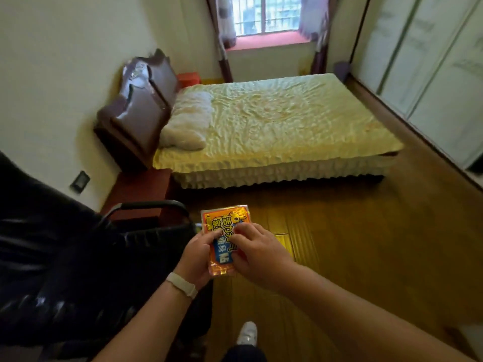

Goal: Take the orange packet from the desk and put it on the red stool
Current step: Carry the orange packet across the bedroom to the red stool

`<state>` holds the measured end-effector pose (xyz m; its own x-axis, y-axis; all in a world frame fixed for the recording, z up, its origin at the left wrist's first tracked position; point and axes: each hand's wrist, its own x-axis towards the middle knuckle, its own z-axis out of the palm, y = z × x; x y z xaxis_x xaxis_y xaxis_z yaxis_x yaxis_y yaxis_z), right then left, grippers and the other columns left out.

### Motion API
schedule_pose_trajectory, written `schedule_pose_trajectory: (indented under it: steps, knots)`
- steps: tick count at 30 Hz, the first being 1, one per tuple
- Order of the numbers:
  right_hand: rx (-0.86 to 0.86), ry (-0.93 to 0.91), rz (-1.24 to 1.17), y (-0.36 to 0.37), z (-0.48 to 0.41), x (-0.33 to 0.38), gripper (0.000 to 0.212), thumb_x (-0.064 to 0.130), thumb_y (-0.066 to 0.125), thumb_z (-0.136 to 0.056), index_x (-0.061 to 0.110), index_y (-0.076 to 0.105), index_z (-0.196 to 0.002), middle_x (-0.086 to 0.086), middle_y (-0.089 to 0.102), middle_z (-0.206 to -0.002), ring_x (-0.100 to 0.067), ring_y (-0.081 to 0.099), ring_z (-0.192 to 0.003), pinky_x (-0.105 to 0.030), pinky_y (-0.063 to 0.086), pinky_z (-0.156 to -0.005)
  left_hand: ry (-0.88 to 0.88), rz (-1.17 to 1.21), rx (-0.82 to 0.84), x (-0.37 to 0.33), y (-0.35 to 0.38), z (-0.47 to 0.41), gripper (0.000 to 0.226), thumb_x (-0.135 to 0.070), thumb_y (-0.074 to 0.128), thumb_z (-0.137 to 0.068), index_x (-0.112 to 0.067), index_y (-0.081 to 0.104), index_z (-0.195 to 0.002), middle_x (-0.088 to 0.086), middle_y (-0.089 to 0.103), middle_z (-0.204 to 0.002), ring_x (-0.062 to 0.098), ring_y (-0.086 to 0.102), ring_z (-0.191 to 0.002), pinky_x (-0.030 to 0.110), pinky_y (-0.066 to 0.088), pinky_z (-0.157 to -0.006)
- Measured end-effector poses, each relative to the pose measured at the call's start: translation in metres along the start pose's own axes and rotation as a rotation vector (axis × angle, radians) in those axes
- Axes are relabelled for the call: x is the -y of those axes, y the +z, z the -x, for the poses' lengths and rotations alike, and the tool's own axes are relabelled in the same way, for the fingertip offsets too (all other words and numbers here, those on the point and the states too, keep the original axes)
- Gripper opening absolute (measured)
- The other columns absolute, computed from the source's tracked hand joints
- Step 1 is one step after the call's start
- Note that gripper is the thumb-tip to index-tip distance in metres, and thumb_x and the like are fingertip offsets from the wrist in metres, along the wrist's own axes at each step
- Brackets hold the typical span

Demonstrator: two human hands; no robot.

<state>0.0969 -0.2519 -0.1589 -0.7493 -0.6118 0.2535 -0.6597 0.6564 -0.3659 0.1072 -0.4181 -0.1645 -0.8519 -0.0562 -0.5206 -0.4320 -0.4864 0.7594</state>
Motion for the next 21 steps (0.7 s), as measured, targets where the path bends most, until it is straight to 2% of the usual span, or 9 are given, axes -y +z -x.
schedule_pose_trajectory:
  steps: [2,5,8,10,13,17,21]
  knots:
    - [-0.023,0.085,0.016,-0.011,0.004,-0.037,0.037,0.033,0.057,-0.089,0.014,0.056,-0.12,-0.012,0.051,-0.134,-0.031,0.044,-0.124,-0.048,0.044,-0.096,-0.053,-0.024,0.049,0.003,0.039,-0.03,0.032,-0.013,0.044,-0.1,-0.004,0.052,-0.13,0.029,0.063,-0.123,0.041,0.068,-0.101,0.046,0.061,-0.069]
    - [-0.068,0.185,0.06,-0.026,0.006,-0.095,0.036,0.033,0.06,-0.085,0.013,0.06,-0.115,-0.012,0.055,-0.128,-0.031,0.049,-0.119,-0.047,0.047,-0.09,-0.108,-0.065,0.12,0.01,0.092,-0.078,0.035,-0.013,0.045,-0.099,-0.004,0.049,-0.132,0.031,0.06,-0.127,0.046,0.061,-0.113,0.052,0.057,-0.083]
    - [-0.104,0.296,0.124,-0.034,0.004,-0.153,0.038,0.037,0.054,-0.085,0.015,0.06,-0.115,-0.011,0.055,-0.127,-0.03,0.05,-0.117,-0.047,0.049,-0.088,-0.17,-0.109,0.201,0.015,0.143,-0.129,0.031,-0.016,0.045,-0.099,-0.006,0.053,-0.127,0.028,0.065,-0.121,0.042,0.065,-0.105,0.049,0.06,-0.077]
    - [-0.103,0.395,0.149,-0.041,0.0,-0.191,0.042,0.04,0.049,-0.085,0.016,0.057,-0.118,-0.011,0.052,-0.131,-0.03,0.047,-0.121,-0.049,0.047,-0.093,-0.216,-0.128,0.259,0.019,0.177,-0.168,0.031,-0.017,0.047,-0.099,-0.006,0.054,-0.127,0.027,0.067,-0.117,0.041,0.068,-0.1,0.049,0.059,-0.075]
    - [-0.08,0.521,0.193,-0.064,-0.003,-0.248,0.043,0.04,0.051,-0.089,0.017,0.053,-0.126,-0.011,0.047,-0.136,-0.029,0.041,-0.127,-0.048,0.04,-0.1,-0.28,-0.215,0.363,0.022,0.237,-0.22,0.031,-0.018,0.048,-0.099,-0.005,0.053,-0.126,0.027,0.068,-0.115,0.04,0.069,-0.097,0.048,0.06,-0.073]
    - [-0.092,0.593,0.262,-0.109,-0.001,-0.319,0.04,0.037,0.058,-0.086,0.014,0.058,-0.118,-0.016,0.053,-0.128,-0.033,0.05,-0.117,-0.049,0.048,-0.091,-0.325,-0.271,0.479,0.024,0.323,-0.266,0.031,-0.019,0.048,-0.099,-0.004,0.054,-0.126,0.025,0.068,-0.113,0.038,0.07,-0.093,0.047,0.06,-0.07]
    - [-0.169,0.732,0.25,-0.145,0.013,-0.373,0.043,0.04,0.053,-0.085,0.014,0.058,-0.119,-0.015,0.053,-0.128,-0.032,0.049,-0.116,-0.049,0.048,-0.091,-0.395,-0.363,0.591,0.031,0.405,-0.299,0.031,-0.019,0.05,-0.098,-0.007,0.054,-0.126,0.024,0.069,-0.114,0.037,0.071,-0.091,0.046,0.059,-0.066]
